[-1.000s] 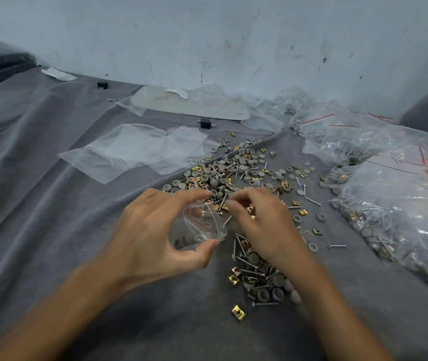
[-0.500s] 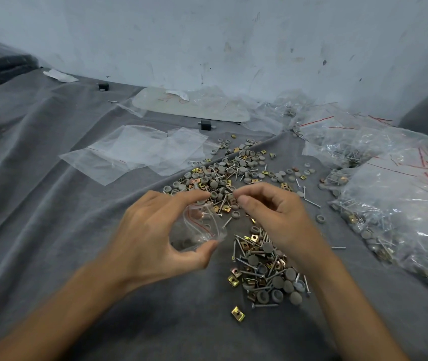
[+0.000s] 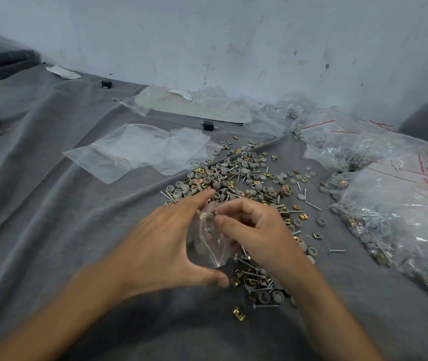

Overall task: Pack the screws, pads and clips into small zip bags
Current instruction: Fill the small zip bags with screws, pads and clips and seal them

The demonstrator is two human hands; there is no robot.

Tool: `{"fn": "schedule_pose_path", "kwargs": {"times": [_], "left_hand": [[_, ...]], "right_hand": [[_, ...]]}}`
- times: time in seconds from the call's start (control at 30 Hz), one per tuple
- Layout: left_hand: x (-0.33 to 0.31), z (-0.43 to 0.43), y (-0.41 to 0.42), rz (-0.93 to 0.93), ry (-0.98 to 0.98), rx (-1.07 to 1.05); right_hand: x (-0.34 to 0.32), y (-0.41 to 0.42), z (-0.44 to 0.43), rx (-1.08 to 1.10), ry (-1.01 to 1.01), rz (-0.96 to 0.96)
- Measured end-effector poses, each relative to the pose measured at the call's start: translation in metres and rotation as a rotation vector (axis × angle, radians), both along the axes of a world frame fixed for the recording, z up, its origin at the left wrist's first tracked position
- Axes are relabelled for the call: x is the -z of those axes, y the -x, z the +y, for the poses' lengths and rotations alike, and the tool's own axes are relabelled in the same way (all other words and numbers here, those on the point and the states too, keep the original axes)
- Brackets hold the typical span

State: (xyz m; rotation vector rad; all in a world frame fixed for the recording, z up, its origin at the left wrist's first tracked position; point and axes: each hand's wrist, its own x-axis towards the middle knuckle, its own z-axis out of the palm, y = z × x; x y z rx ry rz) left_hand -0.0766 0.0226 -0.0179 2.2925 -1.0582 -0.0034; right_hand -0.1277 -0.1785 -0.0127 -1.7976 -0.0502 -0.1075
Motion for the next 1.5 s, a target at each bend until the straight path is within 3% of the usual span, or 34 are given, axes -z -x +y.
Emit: {"fn": "schedule_pose_path", "kwargs": {"times": [0.2, 0.33, 0.4, 0.5, 0.63, 0.73, 1.13, 1.5], "left_hand": [[-0.005, 0.002, -0.002, 0.018, 0.219, -0.014], [-0.013, 0.010, -0.008, 0.198, 0.429, -0.013], [-0.020, 0.016, -0.014, 0.262, 0.547, -0.057], [-0.028, 0.026, -0.022, 0.292, 0.659, -0.120], [-0.033, 0.032, -0.024, 0.245, 0.660, -0.140], [-0.036, 0.030, -0.022, 0.200, 0.626, -0.135], [-0.025, 0.017, -0.011, 0.272, 0.543, -0.062], [-0.022, 0.011, -0.006, 0.270, 0.481, -0.024]], "right_hand": [[-0.005, 0.000, 0.001, -0.032, -0.154, -0.023], [-0.010, -0.005, -0.016, 0.129, -0.017, -0.019], [-0.011, -0.006, -0.028, 0.170, 0.147, -0.018], [-0.011, -0.001, -0.041, 0.089, 0.575, 0.054], [-0.005, 0.007, -0.033, -0.037, 0.900, 0.293], [0.003, 0.008, -0.019, 0.005, 1.090, 0.273], [0.004, 0.004, -0.010, 0.104, 1.158, 0.218], [-0.011, 0.011, -0.030, 0.172, 0.929, 0.265]]}}
